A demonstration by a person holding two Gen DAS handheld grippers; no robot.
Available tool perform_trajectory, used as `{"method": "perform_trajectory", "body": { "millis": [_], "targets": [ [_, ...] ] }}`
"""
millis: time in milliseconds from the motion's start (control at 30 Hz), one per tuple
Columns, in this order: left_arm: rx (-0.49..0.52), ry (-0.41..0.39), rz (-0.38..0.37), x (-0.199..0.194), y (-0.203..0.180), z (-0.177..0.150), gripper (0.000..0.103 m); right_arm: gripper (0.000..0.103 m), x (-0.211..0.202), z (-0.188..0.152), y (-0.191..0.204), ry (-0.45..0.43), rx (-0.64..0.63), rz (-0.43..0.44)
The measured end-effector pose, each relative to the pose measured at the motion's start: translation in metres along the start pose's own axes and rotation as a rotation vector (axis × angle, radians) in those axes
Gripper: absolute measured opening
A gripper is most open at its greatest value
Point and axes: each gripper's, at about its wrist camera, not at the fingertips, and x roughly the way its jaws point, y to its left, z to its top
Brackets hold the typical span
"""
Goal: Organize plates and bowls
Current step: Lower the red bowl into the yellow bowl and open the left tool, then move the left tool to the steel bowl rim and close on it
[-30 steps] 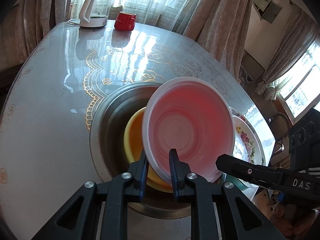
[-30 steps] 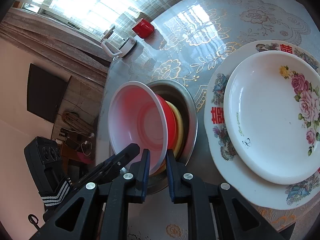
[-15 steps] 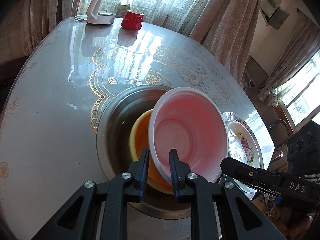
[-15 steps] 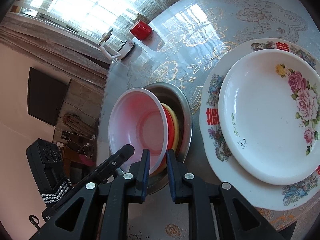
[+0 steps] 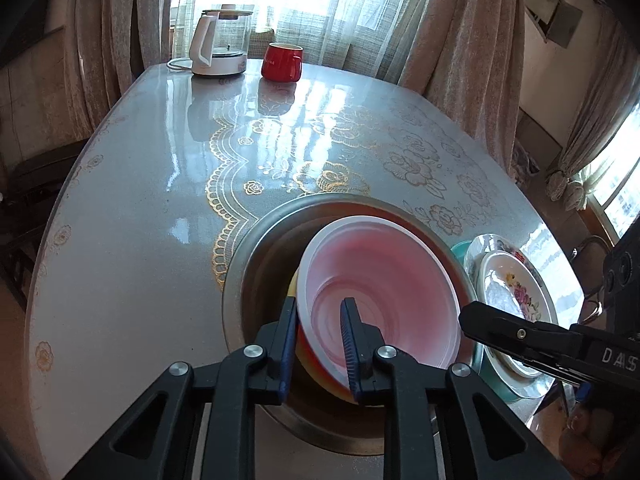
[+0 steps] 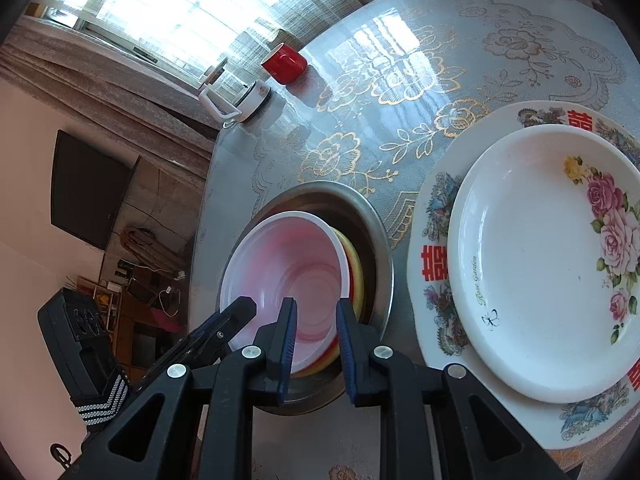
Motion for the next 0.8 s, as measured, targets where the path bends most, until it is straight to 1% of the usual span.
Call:
{"method": "perform_trajectory", "body": {
  "millis": [67, 167, 200, 233, 300, 367, 433, 500, 567, 667, 800],
  "targets": [
    [0.013, -0.011, 0.029, 0.002, -0.002, 0.001, 0.021, 0.021, -0.001, 0.002, 0.003, -0.012, -0.005, 0.008],
    [0.024, -0.023, 0.063, 0.006, -0.004, 0.004, 0.022, 0.022, -0.002, 0.006, 0.005, -0.041, -0.016, -0.005],
    [0.020, -0.020, 0.071, 0.006, -0.004, 0.005, 0.022, 0.022, -0.004, 0.006, 0.006, -0.055, -0.029, -0.004],
    [0.010, -0.021, 0.060, 0.005, -0.003, 0.006, 0.022, 0.022, -0.007, 0.006, 0.007, -0.071, -0.037, -0.007],
    [-0.016, -0.028, 0.021, 0.000, 0.000, 0.007, 0.032, 0.022, -0.015, 0.004, 0.008, -0.106, -0.060, 0.008],
    [-0.034, -0.047, 0.007, -0.007, 0.001, 0.007, 0.049, 0.022, -0.023, 0.001, 0.010, -0.136, -0.091, -0.015],
    [-0.042, -0.076, 0.017, -0.014, 0.002, 0.006, 0.055, 0.025, -0.029, -0.002, 0.008, -0.164, -0.104, -0.040],
    [-0.029, -0.092, 0.044, -0.019, 0.000, 0.006, 0.056, 0.026, -0.032, -0.005, 0.005, -0.169, -0.099, -0.053],
    [-0.013, -0.105, 0.069, -0.023, -0.003, 0.004, 0.061, 0.026, -0.033, -0.006, 0.000, -0.163, -0.085, -0.050],
    [0.008, -0.129, 0.103, -0.028, -0.005, -0.001, 0.067, 0.026, -0.033, -0.008, -0.004, -0.155, -0.075, -0.049],
    [0.018, -0.126, 0.126, -0.029, -0.006, -0.005, 0.068, 0.027, -0.032, -0.012, -0.006, -0.139, -0.071, -0.044]
  ]
}}
